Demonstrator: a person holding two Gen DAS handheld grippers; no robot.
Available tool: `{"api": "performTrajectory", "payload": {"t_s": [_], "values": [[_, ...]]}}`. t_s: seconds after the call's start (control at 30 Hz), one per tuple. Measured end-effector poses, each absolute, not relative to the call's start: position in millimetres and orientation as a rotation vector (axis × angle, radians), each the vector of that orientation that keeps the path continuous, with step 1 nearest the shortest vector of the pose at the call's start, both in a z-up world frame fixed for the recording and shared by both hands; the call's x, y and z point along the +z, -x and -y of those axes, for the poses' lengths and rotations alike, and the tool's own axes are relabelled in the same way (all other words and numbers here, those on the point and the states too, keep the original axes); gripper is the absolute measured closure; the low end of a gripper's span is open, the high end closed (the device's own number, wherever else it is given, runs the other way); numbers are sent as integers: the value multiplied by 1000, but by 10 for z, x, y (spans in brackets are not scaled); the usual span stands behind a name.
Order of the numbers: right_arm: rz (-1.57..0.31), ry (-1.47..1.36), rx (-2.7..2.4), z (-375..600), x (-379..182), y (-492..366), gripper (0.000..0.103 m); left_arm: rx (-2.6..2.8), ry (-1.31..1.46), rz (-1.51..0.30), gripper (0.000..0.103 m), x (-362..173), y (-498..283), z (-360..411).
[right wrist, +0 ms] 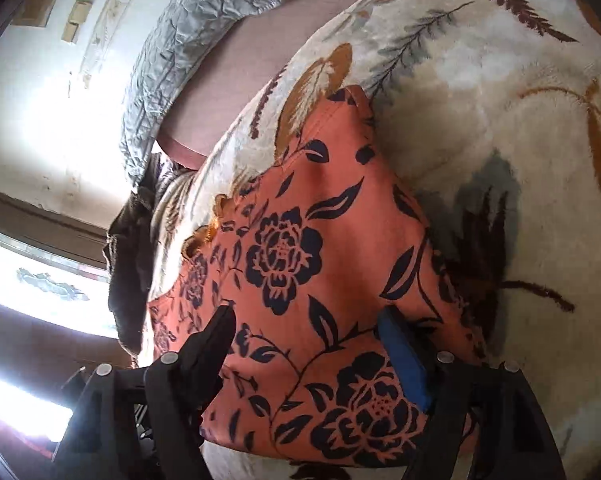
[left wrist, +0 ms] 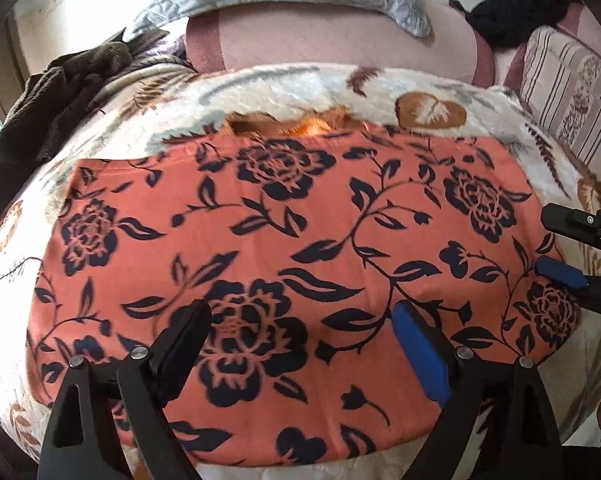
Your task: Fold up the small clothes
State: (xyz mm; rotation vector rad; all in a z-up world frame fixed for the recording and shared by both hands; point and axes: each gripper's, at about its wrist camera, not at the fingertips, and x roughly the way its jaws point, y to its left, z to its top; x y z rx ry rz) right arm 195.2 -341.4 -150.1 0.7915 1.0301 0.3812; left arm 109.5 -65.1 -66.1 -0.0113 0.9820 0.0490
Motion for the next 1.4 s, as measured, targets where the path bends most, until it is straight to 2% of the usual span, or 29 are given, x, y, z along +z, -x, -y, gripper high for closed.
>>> {"api": "performTrajectory", "payload": {"t_s": [0.1,0.17,0.23,0.27,0.43,0.63,0.7,1.07,1.13,1.23,1.4], "values": [[-946,-732,453,3339,-1284,-1790,22,129,29,-932,11,-593,-885,280],[-987,-697,410,3328,-1390,-1807,16,181,31,-1004,11,-787,-899,58],[-1059,-763,349,3424,-1631,-1866,17,211,48,-1077,11,-981,-931,-104],[-1022,-821,345,3480,-1605,-1820,17,205,59,-1049,11,-951,-893,-126],[-912,-784,371,3418,-1176,-1370,17,203,57,-1039,11,-860,-852,-47],[-1017,-978,307,3431,-1640,-895,17,171,65,-1023,11,-781,-837,76],[-1002,-1047,291,3478,-1756,-884,17,165,69,-1019,11,-765,-855,88],[-929,-1026,160,3517,-1699,-1269,16,140,90,-1011,11,-743,-991,178],[-928,-974,151,3457,-1655,-1271,18,138,83,-1007,11,-761,-999,191],[-939,-906,148,3370,-1625,-1311,34,137,43,-1024,11,-862,-1036,246],[-937,-874,137,3351,-1614,-1303,35,132,15,-1017,11,-837,-1041,291]]}}
